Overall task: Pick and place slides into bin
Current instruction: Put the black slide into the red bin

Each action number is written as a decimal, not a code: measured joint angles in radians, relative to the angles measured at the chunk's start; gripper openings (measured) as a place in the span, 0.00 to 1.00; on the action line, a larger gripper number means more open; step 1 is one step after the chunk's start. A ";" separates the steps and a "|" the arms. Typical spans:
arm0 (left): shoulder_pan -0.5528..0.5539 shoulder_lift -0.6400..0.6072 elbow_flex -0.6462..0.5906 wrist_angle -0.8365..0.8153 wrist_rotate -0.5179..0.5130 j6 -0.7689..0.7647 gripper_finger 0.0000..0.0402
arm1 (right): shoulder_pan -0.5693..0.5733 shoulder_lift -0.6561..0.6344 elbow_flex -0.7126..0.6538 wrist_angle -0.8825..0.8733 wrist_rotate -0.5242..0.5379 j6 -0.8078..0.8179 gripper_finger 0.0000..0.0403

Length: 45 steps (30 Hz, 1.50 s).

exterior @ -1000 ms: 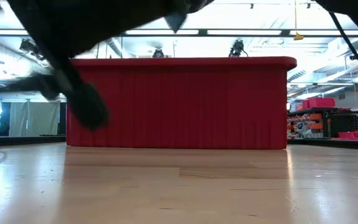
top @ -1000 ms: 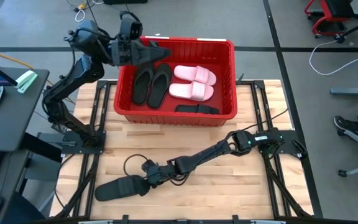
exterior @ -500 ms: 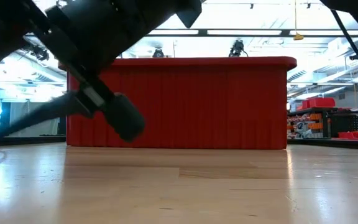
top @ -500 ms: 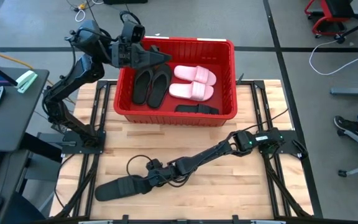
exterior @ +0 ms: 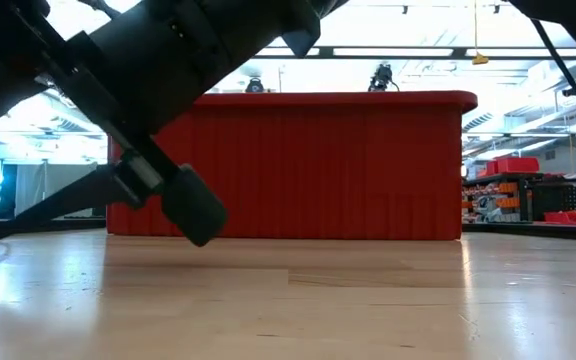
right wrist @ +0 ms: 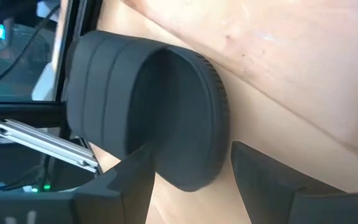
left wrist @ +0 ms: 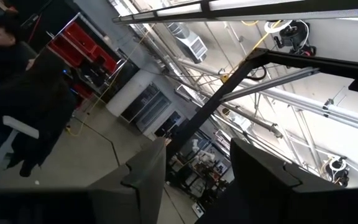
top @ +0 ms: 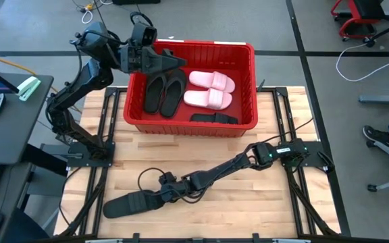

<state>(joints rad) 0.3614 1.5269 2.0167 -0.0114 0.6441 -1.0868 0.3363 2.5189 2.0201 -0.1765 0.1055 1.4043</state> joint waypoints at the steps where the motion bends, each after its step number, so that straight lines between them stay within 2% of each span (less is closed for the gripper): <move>1: 0.000 0.000 0.000 0.000 0.000 0.000 0.47 | 0.000 0.003 0.000 0.010 0.000 0.006 0.53; 12: 0.000 0.000 0.000 -0.004 0.000 0.000 0.46 | 0.000 0.041 0.001 0.088 -0.038 0.031 0.51; 16: 0.000 0.000 0.000 -0.007 0.000 0.000 0.46 | 0.000 0.042 0.000 0.100 -0.042 0.013 0.41; 27: 0.000 0.000 0.000 -0.003 0.001 -0.001 0.44 | 0.000 0.043 0.000 0.096 -0.071 -0.045 0.04; 33: 0.000 0.000 0.000 -0.003 0.004 -0.013 0.43 | 0.014 0.026 -0.003 0.100 -0.069 -0.086 0.03; 40: 0.000 0.000 0.000 0.007 0.008 -0.085 0.44 | 0.034 -0.109 -0.003 0.088 -0.040 -0.178 0.03; 43: 0.000 -0.007 -0.002 0.061 0.008 -0.131 0.44 | 0.025 -0.253 -0.003 -0.024 0.020 -0.258 0.03; 45: -0.004 -0.012 -0.002 0.155 0.008 -0.169 0.44 | 0.007 -0.357 0.002 -0.133 0.099 -0.323 0.03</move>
<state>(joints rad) 0.3572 1.5148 2.0151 0.1433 0.6522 -1.2554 0.3437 2.1620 2.0223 -0.3097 0.2042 1.0813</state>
